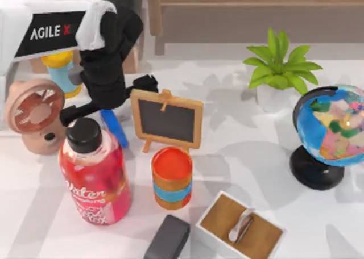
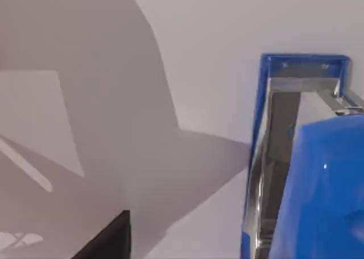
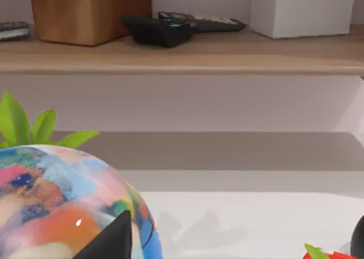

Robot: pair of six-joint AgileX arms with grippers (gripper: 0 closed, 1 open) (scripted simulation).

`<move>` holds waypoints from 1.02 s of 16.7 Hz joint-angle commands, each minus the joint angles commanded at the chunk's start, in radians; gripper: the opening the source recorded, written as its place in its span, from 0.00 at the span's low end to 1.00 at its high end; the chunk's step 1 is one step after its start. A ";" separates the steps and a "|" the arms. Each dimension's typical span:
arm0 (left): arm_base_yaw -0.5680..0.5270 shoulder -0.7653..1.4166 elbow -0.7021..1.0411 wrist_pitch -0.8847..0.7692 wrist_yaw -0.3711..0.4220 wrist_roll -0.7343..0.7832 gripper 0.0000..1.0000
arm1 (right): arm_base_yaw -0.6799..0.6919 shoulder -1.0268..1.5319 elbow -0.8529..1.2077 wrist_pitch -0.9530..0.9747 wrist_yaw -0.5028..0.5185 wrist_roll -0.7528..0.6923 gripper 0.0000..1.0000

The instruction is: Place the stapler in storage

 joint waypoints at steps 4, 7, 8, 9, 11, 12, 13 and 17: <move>0.003 -0.010 -0.045 0.033 -0.001 0.006 1.00 | 0.000 0.000 0.000 0.000 0.000 0.000 1.00; 0.003 -0.010 -0.045 0.033 -0.001 0.006 0.92 | 0.000 0.000 0.000 0.000 0.000 0.000 1.00; 0.003 -0.010 -0.045 0.033 -0.001 0.006 0.85 | 0.000 0.000 0.000 0.000 0.000 0.000 1.00; 0.003 -0.010 -0.045 0.033 -0.001 0.006 0.77 | 0.000 0.000 0.000 0.000 0.000 0.000 1.00; 0.003 -0.010 -0.045 0.033 -0.001 0.006 0.62 | 0.000 0.000 0.000 0.000 0.000 0.000 1.00; 0.003 -0.010 -0.045 0.033 -0.001 0.006 0.55 | 0.000 0.000 0.000 0.000 0.000 0.000 1.00; 0.003 -0.010 -0.045 0.033 -0.001 0.006 0.47 | 0.000 0.000 0.000 0.000 0.000 0.000 1.00; 0.003 -0.010 -0.045 0.033 -0.001 0.006 0.17 | 0.000 0.000 0.000 0.000 0.000 0.000 1.00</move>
